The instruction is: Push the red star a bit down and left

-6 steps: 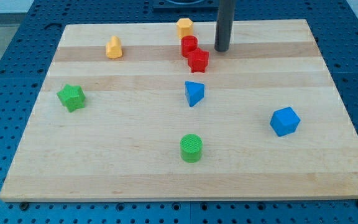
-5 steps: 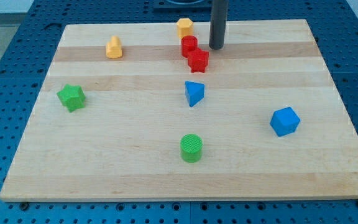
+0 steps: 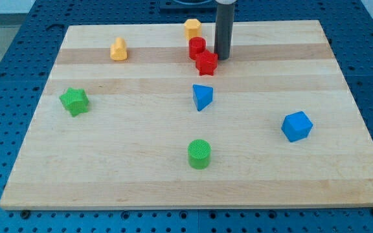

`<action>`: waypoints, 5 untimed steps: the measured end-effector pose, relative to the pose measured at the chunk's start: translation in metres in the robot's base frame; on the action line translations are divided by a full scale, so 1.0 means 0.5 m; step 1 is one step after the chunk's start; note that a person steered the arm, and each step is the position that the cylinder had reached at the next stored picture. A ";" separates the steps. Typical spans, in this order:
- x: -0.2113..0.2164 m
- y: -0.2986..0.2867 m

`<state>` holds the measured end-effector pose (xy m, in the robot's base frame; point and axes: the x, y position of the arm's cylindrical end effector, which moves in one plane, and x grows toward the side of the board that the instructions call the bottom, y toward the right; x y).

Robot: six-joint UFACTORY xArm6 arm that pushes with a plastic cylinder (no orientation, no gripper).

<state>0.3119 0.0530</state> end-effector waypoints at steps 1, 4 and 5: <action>0.037 0.006; 0.009 0.098; 0.010 0.204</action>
